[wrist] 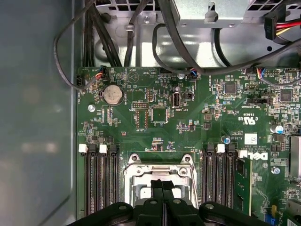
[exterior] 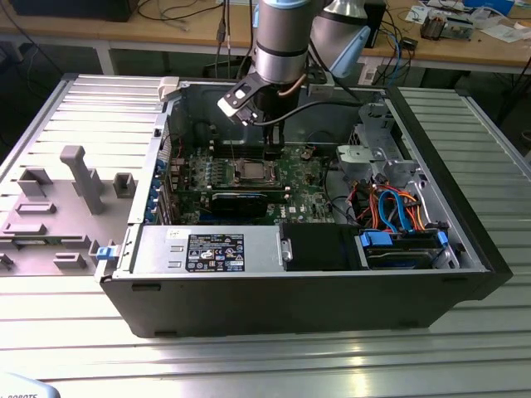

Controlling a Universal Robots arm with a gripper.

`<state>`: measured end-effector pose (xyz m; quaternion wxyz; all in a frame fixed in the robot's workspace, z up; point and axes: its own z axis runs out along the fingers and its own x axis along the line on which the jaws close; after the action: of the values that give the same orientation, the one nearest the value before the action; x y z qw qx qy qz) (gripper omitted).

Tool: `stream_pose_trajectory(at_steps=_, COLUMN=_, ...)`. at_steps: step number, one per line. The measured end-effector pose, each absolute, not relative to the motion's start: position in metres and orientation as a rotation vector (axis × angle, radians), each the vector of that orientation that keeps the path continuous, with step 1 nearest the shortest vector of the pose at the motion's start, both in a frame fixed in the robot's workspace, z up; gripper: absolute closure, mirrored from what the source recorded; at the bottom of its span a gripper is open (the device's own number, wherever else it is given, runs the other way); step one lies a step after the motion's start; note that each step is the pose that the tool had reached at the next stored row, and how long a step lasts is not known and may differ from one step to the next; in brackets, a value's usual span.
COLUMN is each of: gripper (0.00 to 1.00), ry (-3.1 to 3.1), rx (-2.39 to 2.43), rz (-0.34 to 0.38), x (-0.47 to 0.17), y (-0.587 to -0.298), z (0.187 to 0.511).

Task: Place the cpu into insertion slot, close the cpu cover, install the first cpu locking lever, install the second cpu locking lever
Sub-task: 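Close the cpu cover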

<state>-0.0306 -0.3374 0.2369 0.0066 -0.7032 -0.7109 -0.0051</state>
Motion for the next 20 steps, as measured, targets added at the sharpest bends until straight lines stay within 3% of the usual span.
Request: stream_pose_trajectory(at_steps=20, gripper=0.89, ry=-2.224, rx=-2.200, rz=-0.016, x=-0.074, y=-0.338, z=0.227)
